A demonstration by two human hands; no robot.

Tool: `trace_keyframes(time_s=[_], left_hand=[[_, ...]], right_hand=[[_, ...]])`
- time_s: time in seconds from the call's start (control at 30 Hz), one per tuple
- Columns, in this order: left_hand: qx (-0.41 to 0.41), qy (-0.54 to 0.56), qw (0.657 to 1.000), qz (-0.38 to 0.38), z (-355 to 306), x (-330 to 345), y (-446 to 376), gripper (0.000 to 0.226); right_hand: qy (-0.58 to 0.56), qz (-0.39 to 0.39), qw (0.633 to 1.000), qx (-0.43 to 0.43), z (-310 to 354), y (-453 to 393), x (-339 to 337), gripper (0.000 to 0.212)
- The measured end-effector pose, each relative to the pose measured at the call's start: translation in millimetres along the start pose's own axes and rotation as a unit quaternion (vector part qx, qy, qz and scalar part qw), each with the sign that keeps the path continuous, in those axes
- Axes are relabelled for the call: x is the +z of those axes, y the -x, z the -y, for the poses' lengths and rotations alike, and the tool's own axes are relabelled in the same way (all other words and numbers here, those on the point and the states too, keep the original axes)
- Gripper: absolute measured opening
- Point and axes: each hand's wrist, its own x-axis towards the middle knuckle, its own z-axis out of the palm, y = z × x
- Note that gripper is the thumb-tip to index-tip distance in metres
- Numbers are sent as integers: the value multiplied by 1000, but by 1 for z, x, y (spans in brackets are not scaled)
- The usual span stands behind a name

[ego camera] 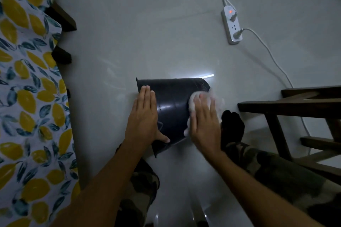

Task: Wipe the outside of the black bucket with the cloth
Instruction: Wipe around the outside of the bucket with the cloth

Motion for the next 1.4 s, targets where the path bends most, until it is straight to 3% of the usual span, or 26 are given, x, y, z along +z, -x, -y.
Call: trace_keyframes(time_s=[0.13, 0.27, 0.33, 0.43, 0.57, 0.63, 0.8, 0.93, 1.13, 1.23, 1.4], left_hand=[[-4, 14, 1000, -1, 0, -2, -2, 168], [9, 31, 999, -10, 2, -4, -3, 167], [15, 2, 1000, -8, 2, -4, -6, 165], [10, -26, 1000, 4, -2, -8, -7, 165], [11, 5, 1000, -5, -7, -13, -2, 164], [26, -5, 999, -25, -7, -13, -2, 163], [61, -61, 994, -67, -8, -10, -2, 157], [48, -71, 993, -80, -20, -3, 16, 143], [39, 7, 982, -185, -20, -26, 14, 121], [25, -20, 989, -145, -12, -29, 13, 134], [17, -35, 999, -24, -10, -14, 15, 164]], right_hand=[[-26, 45, 993, -103, 28, 42, 15, 58], [-3, 23, 987, -161, 48, -14, 4, 55], [-2, 35, 994, -107, 57, -55, -3, 47], [-58, 40, 997, 43, 60, -114, -9, 44], [-76, 70, 970, 218, 34, -153, -15, 51], [-113, 74, 957, 257, 23, -149, -17, 48], [-133, -2, 958, 254, 13, -118, -18, 46], [-134, -58, 971, 187, 10, -91, -16, 43], [-85, -37, 987, 135, 11, -23, -22, 44], [-84, -35, 989, 121, 8, 13, -27, 54], [-91, -15, 993, 74, 16, 71, -29, 45]])
